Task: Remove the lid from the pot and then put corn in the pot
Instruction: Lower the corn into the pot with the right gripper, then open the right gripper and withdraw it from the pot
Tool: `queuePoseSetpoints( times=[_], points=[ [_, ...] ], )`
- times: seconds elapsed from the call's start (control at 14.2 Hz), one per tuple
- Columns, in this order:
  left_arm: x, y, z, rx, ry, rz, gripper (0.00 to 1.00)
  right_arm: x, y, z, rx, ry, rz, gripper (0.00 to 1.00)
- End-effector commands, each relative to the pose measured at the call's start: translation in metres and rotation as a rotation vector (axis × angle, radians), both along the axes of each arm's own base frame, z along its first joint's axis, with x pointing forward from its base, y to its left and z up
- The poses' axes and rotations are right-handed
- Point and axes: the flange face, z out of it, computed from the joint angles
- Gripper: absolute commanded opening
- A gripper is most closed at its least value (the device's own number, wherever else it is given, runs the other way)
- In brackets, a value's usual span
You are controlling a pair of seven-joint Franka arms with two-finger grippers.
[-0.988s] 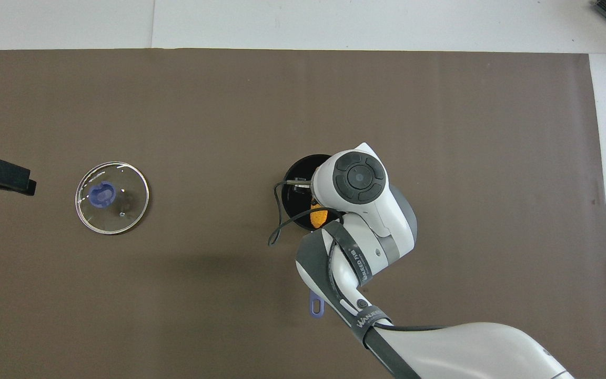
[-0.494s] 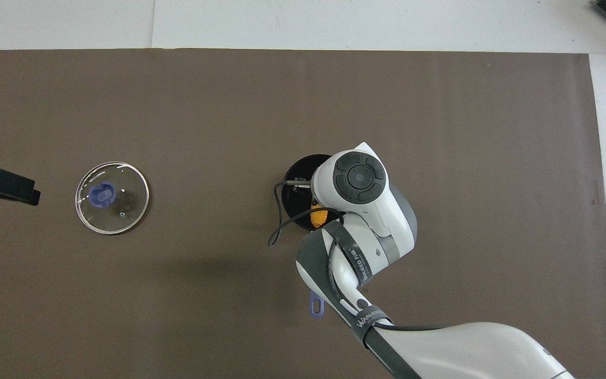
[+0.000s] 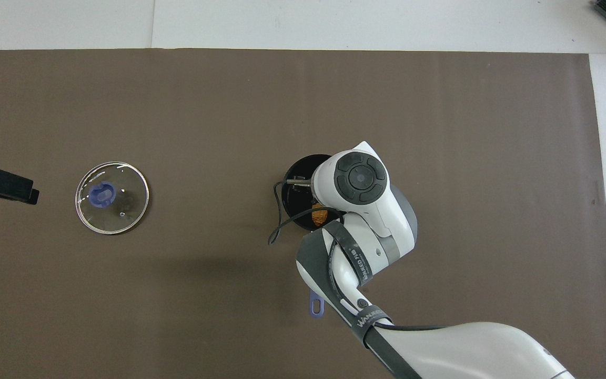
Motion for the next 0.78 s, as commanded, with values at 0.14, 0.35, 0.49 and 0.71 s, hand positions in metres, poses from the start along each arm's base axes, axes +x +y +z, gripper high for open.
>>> queuePoseSetpoints(
  times=[0.14,0.35,0.49,0.71],
  points=[
    [-0.002,0.008,0.004,0.0,-0.019,0.008,1.0,0.014,-0.042,0.062,0.018,-0.06,0.021,0.66],
    [-0.003,0.013,0.004,0.0,-0.01,0.018,1.0,0.004,-0.083,0.119,-0.006,-0.025,0.041,0.69],
    [-0.004,0.013,0.003,0.0,-0.007,0.018,1.0,-0.006,-0.109,0.143,-0.028,0.027,0.03,0.72],
    [-0.004,0.014,0.004,0.0,-0.008,0.02,1.0,-0.017,-0.152,0.175,-0.053,0.069,0.078,0.8]
  ],
)
